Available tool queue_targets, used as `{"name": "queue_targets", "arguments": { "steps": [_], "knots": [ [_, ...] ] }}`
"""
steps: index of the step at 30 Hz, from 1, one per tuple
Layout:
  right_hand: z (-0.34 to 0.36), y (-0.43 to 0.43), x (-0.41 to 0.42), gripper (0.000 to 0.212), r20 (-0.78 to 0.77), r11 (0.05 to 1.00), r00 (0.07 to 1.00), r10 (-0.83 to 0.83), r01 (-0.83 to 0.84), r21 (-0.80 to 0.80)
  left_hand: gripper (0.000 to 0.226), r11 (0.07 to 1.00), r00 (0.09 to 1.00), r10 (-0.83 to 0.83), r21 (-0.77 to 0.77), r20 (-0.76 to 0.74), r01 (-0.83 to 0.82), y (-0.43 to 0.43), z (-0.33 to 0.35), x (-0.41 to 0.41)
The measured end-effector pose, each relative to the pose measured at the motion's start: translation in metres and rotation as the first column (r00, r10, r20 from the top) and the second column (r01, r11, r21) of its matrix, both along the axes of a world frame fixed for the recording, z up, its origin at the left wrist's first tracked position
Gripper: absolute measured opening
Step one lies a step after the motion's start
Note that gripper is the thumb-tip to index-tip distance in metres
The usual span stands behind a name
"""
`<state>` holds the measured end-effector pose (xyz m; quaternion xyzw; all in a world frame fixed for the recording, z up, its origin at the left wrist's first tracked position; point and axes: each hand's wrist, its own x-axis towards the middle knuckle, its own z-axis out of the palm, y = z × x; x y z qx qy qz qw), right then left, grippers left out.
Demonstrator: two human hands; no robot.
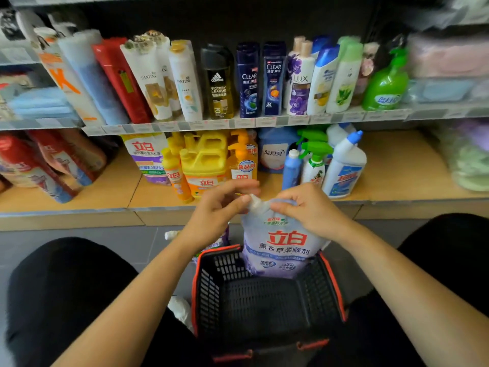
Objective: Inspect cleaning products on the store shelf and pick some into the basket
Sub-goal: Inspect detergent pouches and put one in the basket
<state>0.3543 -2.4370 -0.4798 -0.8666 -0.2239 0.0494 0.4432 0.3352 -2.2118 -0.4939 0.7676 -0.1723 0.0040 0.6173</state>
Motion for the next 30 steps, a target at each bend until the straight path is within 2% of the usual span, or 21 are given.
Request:
{"name": "queue_targets", "arguments": {
  "steps": [5,8,12,15,19,24,30],
  "knots": [
    [-0.004,-0.012,-0.002,0.034,-0.056,0.999,0.998,0.041,-0.040,0.022,0.029,0.991,0.981,-0.126,-0.067,-0.146,0.117,-0.008,-0.010,0.001],
    [-0.006,-0.014,0.002,0.040,-0.085,0.998,0.995,0.052,-0.049,0.033,0.033,0.986,0.976,-0.163,-0.059,-0.142,0.156,-0.007,-0.011,0.003],
    [-0.008,-0.011,0.002,0.038,-0.076,0.998,0.996,0.049,-0.046,0.039,0.030,0.995,0.987,-0.070,-0.079,-0.146,0.059,-0.008,-0.014,0.002],
    [-0.011,-0.007,0.001,0.028,-0.024,0.999,0.999,0.032,-0.032,-0.002,0.022,1.000,0.995,0.004,-0.008,-0.102,-0.005,-0.007,-0.015,0.001],
    [-0.011,-0.003,0.000,0.033,0.039,0.995,0.998,0.039,-0.035,-0.091,0.018,0.999,0.991,0.026,-0.037,-0.132,-0.031,-0.006,-0.018,-0.002],
    [-0.010,-0.002,0.002,0.029,0.049,0.991,0.998,0.048,-0.042,-0.124,0.011,0.997,0.990,0.073,-0.030,-0.119,-0.077,-0.008,-0.018,-0.005],
    [-0.012,-0.001,0.002,0.026,0.038,0.988,0.998,0.043,-0.037,-0.147,0.021,0.990,0.990,0.121,0.076,-0.077,-0.115,-0.007,-0.018,-0.004]
  ]
}}
